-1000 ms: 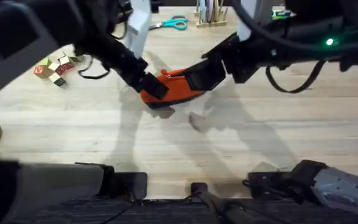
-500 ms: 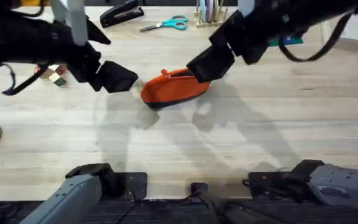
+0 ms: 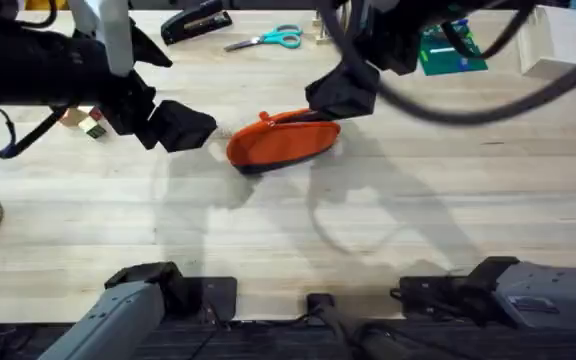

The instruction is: Unzip the bag, pick up the pens from the table one at a time and place them inside, then zip the bag closed.

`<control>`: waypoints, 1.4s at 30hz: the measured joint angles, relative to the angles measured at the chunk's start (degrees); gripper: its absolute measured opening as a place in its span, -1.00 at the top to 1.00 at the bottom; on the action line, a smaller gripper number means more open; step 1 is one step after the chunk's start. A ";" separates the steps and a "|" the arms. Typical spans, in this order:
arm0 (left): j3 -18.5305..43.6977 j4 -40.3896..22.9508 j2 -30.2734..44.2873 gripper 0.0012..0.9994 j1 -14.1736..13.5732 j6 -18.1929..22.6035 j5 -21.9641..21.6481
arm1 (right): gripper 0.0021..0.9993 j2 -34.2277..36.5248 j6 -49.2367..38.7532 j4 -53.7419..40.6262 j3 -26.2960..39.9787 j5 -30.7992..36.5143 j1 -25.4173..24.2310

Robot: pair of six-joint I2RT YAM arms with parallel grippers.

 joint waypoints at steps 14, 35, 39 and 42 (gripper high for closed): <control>0.00 -0.07 0.00 -0.99 0.00 0.15 0.00 | -0.47 1.51 -12.84 -0.20 0.00 -0.02 0.44; 0.00 0.18 0.00 -0.99 0.00 0.17 0.00 | 0.94 17.10 -13.25 -3.63 0.22 -2.06 0.45; 0.00 0.46 0.00 -0.99 0.00 0.17 0.00 | 0.94 19.21 -13.23 -3.35 0.22 -5.20 -1.86; 0.00 0.46 0.00 -0.99 0.00 0.17 0.00 | 0.94 20.12 -13.30 -3.02 0.22 -6.81 -2.75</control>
